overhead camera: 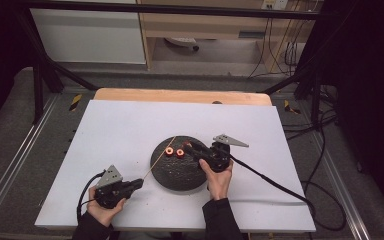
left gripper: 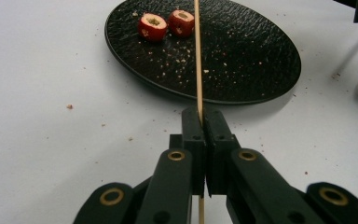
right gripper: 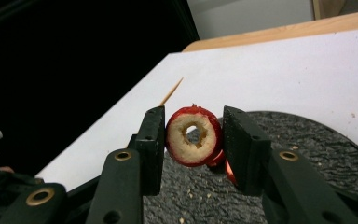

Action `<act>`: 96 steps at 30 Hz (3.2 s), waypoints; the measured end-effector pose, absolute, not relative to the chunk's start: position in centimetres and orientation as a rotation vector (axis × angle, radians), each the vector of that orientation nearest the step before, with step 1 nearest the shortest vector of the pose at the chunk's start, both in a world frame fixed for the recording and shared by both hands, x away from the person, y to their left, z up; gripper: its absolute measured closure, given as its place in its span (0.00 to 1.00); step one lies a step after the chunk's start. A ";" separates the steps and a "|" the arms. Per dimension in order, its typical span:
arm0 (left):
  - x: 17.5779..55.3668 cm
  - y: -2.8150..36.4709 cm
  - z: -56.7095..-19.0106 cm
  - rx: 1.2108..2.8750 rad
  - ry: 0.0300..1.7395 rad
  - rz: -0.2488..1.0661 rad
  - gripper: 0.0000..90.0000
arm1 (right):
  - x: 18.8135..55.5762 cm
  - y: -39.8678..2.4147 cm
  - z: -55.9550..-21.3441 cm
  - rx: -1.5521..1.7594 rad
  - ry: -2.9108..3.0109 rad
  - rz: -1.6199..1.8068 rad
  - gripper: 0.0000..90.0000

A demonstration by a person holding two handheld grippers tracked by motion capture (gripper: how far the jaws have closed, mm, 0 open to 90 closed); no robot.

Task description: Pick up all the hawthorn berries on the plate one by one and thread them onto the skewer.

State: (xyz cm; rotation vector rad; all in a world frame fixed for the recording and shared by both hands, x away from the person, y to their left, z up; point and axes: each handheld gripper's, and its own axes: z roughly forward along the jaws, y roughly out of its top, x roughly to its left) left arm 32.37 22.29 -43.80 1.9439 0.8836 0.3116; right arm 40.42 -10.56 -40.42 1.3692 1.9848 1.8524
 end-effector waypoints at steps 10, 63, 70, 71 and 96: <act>32.2 21.7 -43.9 1.929 0.896 0.318 0.98 | 41.0 -11.2 -40.6 1.413 1.863 1.946 0.68; 31.8 19.1 -44.1 1.908 0.882 0.297 0.98 | 42.5 -10.3 -41.8 1.450 1.495 2.146 0.68; 31.8 18.9 -44.1 1.905 0.878 0.295 0.98 | 42.4 -10.2 -41.9 1.452 1.496 2.150 0.68; 31.8 18.9 -44.1 1.903 0.878 0.295 0.98 | 42.4 -10.2 -42.0 1.453 1.495 2.151 0.68; 31.7 16.9 -44.3 1.827 0.905 0.332 0.98 | 41.9 -9.9 -42.2 1.491 1.464 2.211 0.68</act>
